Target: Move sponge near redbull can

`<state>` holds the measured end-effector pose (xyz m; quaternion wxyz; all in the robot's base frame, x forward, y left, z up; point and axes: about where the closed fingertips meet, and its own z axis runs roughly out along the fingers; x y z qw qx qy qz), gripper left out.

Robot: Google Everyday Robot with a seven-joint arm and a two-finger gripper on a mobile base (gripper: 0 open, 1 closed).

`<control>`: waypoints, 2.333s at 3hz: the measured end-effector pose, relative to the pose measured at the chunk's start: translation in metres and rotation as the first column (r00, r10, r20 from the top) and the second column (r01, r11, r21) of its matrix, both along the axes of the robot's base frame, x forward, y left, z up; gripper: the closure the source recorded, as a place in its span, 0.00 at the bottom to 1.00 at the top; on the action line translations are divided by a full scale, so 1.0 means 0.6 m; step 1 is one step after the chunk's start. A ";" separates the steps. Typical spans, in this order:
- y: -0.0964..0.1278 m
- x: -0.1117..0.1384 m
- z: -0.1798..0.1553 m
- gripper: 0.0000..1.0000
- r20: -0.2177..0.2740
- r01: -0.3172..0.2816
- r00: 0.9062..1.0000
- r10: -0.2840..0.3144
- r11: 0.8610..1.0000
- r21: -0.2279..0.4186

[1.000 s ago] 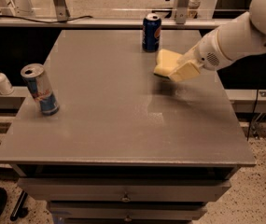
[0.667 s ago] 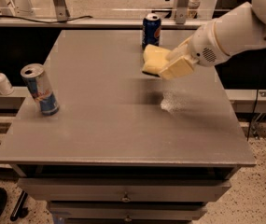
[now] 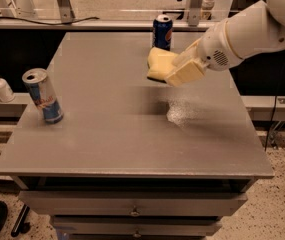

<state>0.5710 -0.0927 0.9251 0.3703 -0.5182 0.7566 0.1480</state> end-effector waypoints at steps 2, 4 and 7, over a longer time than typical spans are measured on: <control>0.056 -0.008 0.016 1.00 0.070 -0.132 0.989 0.132 0.991 -0.005; 0.177 -0.037 -0.028 1.00 0.122 -0.330 0.932 0.340 0.939 -0.095; 0.323 -0.077 -0.093 1.00 0.119 -0.482 0.856 0.504 0.859 -0.172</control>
Offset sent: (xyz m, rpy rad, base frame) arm -0.0126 0.0737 0.0085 -0.0169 -0.1302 0.2780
